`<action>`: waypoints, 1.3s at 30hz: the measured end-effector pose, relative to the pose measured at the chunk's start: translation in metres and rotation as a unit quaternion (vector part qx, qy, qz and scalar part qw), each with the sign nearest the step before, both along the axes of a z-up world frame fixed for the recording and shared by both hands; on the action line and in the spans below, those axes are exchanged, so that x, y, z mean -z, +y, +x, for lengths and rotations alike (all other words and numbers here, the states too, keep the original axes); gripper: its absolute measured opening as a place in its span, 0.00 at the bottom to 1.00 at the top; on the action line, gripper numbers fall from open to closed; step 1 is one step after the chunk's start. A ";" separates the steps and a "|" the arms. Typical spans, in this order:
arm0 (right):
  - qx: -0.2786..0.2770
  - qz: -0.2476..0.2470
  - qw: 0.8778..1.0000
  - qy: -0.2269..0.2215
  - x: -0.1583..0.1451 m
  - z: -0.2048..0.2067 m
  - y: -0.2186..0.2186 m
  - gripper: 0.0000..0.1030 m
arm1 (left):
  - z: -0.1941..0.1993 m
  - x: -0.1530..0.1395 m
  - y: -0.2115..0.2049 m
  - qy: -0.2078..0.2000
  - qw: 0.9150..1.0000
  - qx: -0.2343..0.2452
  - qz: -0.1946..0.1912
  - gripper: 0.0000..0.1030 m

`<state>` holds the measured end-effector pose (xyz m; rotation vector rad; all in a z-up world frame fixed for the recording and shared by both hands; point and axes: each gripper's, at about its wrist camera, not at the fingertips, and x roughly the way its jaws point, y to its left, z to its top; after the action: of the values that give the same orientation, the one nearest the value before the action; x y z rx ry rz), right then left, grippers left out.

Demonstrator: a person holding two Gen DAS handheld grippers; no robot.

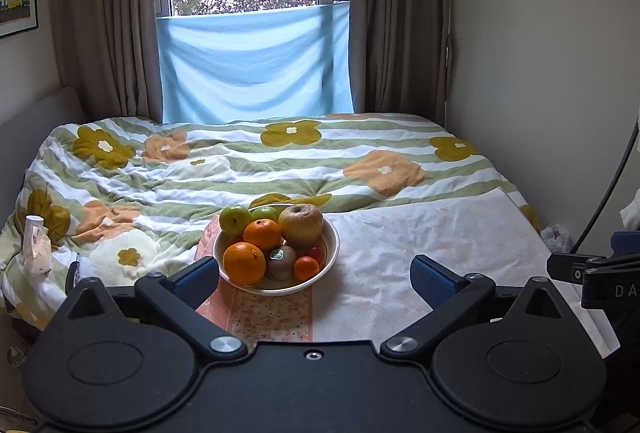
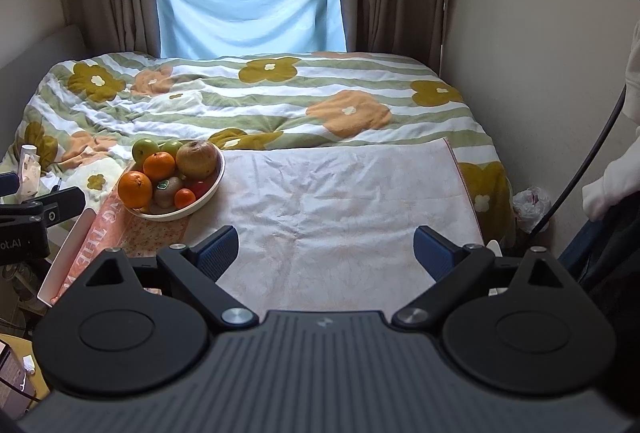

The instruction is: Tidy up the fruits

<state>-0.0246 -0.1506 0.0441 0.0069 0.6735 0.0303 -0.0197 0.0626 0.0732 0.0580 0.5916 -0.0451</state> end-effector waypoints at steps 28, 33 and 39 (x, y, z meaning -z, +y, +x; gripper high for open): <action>0.003 0.006 1.000 0.008 0.002 0.002 0.010 1.00 | 0.000 0.001 0.003 0.007 1.000 -0.007 -0.002 1.00; 0.006 0.009 1.000 0.012 0.005 0.004 0.010 1.00 | 0.002 0.002 0.003 0.011 1.000 -0.005 0.000 1.00; 0.005 0.009 1.000 0.012 0.005 0.004 0.010 1.00 | 0.002 0.002 0.002 0.011 1.000 -0.005 0.000 1.00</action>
<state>-0.0206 -0.1407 0.0392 0.0274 0.6963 0.0256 -0.0177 0.0645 0.0713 0.0546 0.6143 -0.0368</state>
